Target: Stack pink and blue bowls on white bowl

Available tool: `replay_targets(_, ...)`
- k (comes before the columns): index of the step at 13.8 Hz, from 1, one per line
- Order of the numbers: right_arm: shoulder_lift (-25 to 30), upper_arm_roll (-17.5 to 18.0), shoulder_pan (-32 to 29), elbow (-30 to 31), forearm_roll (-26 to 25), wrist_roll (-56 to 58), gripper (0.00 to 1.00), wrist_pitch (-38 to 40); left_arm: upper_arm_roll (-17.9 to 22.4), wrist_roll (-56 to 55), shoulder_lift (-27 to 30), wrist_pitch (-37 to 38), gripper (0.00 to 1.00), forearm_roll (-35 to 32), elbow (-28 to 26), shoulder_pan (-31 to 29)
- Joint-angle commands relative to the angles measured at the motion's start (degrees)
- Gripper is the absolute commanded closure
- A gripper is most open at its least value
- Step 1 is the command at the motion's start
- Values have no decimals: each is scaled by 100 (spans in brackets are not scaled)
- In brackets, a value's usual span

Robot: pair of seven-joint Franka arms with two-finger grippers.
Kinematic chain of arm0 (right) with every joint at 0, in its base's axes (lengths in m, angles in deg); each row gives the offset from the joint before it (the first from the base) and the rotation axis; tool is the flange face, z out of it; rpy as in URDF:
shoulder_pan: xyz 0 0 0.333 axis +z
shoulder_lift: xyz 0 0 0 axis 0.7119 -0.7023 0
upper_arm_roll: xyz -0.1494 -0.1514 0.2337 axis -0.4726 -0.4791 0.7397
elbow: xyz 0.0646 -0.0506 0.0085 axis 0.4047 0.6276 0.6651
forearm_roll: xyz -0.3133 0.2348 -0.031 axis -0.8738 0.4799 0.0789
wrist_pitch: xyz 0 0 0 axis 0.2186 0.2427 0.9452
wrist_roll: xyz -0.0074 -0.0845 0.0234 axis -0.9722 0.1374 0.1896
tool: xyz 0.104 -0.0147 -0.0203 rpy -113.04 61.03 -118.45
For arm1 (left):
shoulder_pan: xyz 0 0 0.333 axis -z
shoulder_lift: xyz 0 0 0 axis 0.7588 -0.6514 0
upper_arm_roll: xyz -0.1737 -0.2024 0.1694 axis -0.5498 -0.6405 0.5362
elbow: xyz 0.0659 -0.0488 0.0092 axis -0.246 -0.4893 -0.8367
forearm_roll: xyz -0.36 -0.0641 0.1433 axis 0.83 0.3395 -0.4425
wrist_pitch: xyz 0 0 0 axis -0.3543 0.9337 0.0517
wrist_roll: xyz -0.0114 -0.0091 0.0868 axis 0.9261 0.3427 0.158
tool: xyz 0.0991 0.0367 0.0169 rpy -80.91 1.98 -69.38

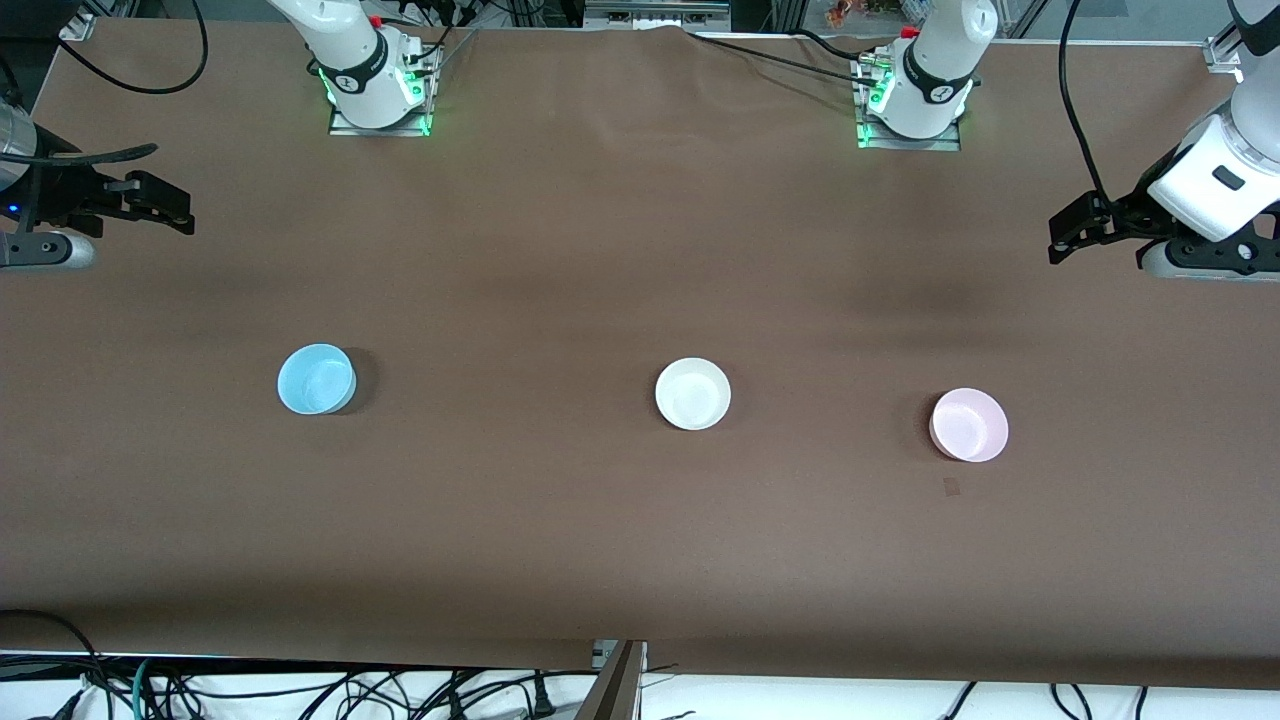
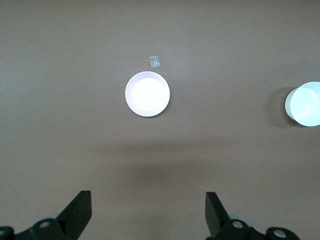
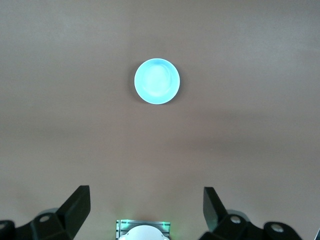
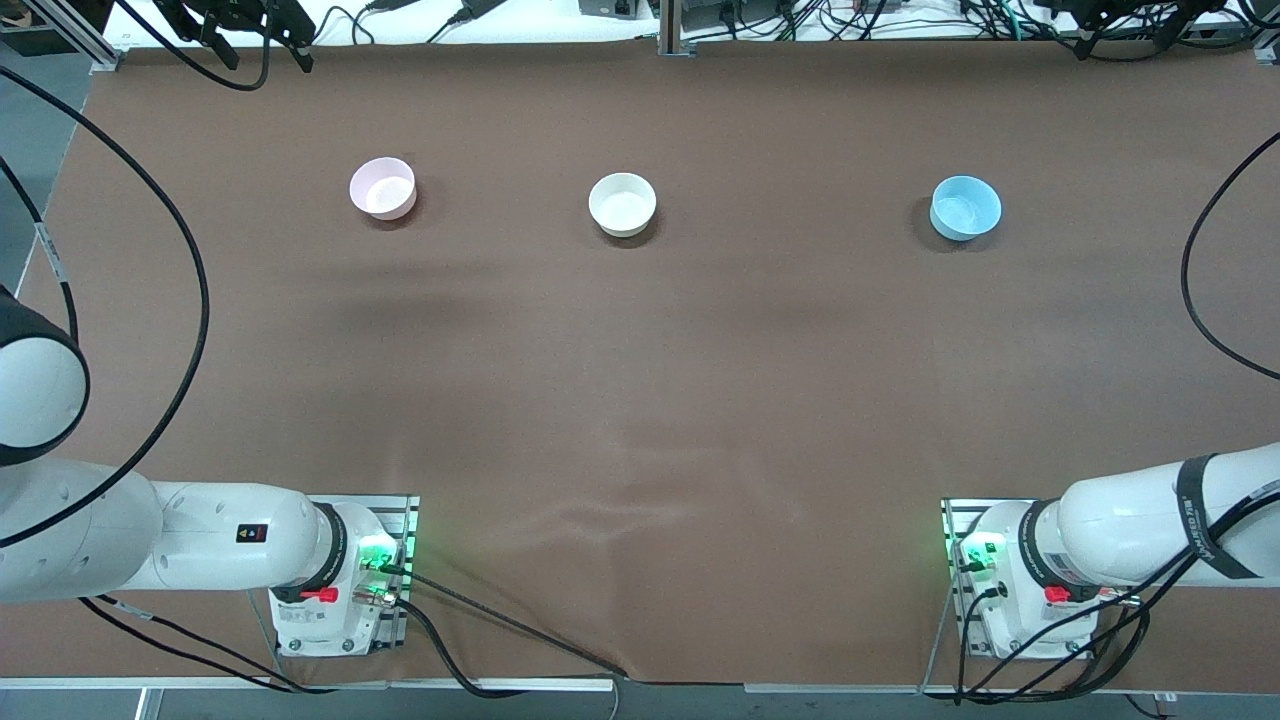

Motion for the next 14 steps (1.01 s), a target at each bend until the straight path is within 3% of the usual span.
replay_targets(1, -36, 2, -42, -95, 82, 64, 0, 27, 41, -49, 127, -62, 0, -68, -115, 57)
replay_targets(14, -36, -7, -42, -95, 91, 64, 0, 27, -12, -40, 66, 192, 0, -86, -18, 40)
